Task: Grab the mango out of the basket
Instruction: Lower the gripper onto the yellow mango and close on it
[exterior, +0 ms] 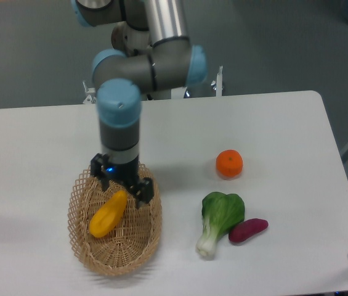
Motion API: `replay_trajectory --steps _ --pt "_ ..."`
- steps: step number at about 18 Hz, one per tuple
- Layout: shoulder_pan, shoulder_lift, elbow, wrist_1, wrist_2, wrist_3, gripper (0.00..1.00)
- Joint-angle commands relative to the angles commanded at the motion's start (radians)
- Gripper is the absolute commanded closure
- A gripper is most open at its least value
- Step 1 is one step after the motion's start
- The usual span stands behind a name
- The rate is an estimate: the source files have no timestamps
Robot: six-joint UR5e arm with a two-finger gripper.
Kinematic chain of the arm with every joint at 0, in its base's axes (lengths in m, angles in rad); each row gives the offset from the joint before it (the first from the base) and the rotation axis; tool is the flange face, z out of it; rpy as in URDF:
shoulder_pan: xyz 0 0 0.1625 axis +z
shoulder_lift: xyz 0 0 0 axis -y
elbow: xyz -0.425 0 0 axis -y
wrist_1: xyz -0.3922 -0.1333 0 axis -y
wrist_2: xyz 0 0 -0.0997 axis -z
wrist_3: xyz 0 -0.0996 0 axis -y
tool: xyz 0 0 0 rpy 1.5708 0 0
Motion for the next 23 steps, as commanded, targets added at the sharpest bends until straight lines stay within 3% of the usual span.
replay_trajectory --steps 7,21,22,23 --pt "-0.014 -0.037 -0.003 0.061 0.009 0.008 0.0" --pt "-0.037 -0.078 -0.008 0.064 0.058 0.043 0.0" --pt "-0.037 -0.081 -0.005 0.064 0.06 0.043 0.02" --pt "-0.037 -0.081 -0.002 0.066 0.061 0.043 0.12"
